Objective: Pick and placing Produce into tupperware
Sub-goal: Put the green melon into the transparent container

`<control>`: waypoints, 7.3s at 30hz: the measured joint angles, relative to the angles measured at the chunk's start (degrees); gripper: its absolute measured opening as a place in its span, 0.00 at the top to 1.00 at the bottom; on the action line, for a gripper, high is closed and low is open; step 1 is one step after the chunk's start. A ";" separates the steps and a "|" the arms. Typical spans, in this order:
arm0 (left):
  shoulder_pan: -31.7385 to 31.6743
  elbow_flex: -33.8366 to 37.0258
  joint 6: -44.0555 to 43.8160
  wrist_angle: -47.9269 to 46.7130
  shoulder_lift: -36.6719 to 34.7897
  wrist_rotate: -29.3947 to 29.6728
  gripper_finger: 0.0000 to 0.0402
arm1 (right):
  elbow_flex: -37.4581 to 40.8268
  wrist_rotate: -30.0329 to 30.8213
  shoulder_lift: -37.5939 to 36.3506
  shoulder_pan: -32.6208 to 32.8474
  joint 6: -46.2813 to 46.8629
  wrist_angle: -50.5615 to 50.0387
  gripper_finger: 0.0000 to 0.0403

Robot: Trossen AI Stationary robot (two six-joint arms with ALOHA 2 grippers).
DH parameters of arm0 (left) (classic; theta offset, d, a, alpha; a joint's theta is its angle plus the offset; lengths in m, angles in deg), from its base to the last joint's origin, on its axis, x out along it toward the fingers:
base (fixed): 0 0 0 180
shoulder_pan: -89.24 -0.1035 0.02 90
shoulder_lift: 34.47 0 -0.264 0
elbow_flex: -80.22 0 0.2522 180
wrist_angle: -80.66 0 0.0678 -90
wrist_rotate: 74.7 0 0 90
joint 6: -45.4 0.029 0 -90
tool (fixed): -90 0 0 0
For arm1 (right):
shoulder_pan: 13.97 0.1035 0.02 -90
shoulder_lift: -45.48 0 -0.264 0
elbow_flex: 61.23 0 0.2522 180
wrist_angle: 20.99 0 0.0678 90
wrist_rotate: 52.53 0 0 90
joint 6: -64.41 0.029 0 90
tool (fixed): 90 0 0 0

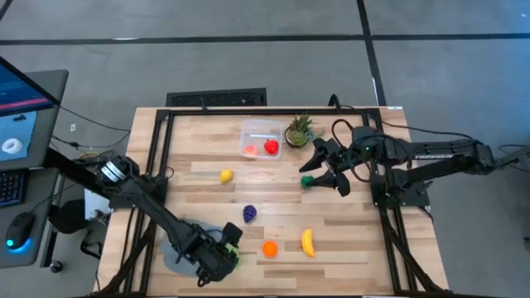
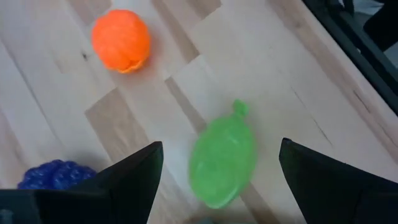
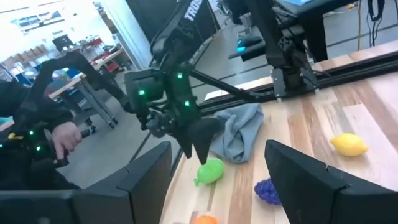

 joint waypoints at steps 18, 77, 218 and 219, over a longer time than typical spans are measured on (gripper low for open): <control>-0.40 -0.74 2.93 -2.95 5.17 0.27 0.23 | -0.07 -3.72 -0.39 -4.08 -2.46 -2.96 0.30; -5.62 -0.03 12.08 2.60 7.86 -9.58 0.33 | -0.07 -3.77 -0.39 -4.08 -2.09 -4.14 0.30; -32.00 17.69 -0.43 16.93 -36.57 16.43 0.48 | -0.07 0.83 -0.41 -0.56 4.48 0.75 0.30; -33.20 18.66 0.08 17.58 -36.59 15.49 0.48 | -0.07 1.43 -0.41 -0.56 4.48 0.88 0.30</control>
